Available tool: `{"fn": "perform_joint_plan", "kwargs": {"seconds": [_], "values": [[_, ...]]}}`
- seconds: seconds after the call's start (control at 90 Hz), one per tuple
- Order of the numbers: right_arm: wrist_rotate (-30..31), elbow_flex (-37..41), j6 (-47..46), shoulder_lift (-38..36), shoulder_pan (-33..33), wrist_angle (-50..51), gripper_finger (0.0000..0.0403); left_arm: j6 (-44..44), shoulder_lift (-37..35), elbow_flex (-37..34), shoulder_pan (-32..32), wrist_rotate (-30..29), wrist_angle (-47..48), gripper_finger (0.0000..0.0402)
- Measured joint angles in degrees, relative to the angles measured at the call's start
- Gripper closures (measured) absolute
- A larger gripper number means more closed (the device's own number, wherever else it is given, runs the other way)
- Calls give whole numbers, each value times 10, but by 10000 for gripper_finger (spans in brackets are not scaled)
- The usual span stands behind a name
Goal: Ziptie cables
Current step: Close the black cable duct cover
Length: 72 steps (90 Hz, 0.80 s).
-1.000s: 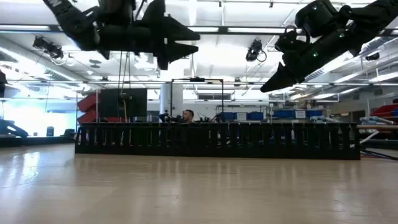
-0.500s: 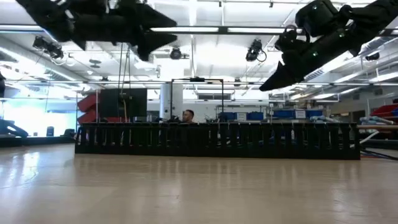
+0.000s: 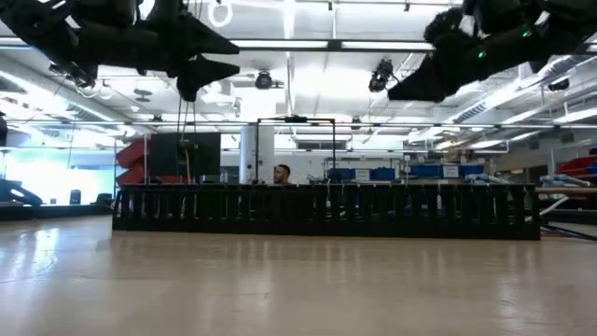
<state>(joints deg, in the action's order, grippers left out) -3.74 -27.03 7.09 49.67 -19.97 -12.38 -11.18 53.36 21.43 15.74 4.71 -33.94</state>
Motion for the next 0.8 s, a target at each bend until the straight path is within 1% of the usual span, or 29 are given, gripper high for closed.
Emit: {"fn": "perform_joint_plan", "kwargs": {"seconds": [0.133, 0.211, 0.389, 0.611, 0.8], "values": [[-39, 15, -6, -63, 1, 27, 252, 2, -20, 0, 0, 7, 19, 188], [-42, 28, -22, -92, 1, 35, 253, 3, -36, 0, 0, 7, 47, 188], [-47, 65, -27, -142, 1, 15, 252, 3, -41, 0, 0, -5, 64, 188], [-51, 115, -13, -150, 0, -85, 253, 1, -41, 0, 0, -30, 79, 188], [-53, 124, -9, -150, 0, -138, 253, 0, -45, 0, 0, -47, 78, 188]]}}
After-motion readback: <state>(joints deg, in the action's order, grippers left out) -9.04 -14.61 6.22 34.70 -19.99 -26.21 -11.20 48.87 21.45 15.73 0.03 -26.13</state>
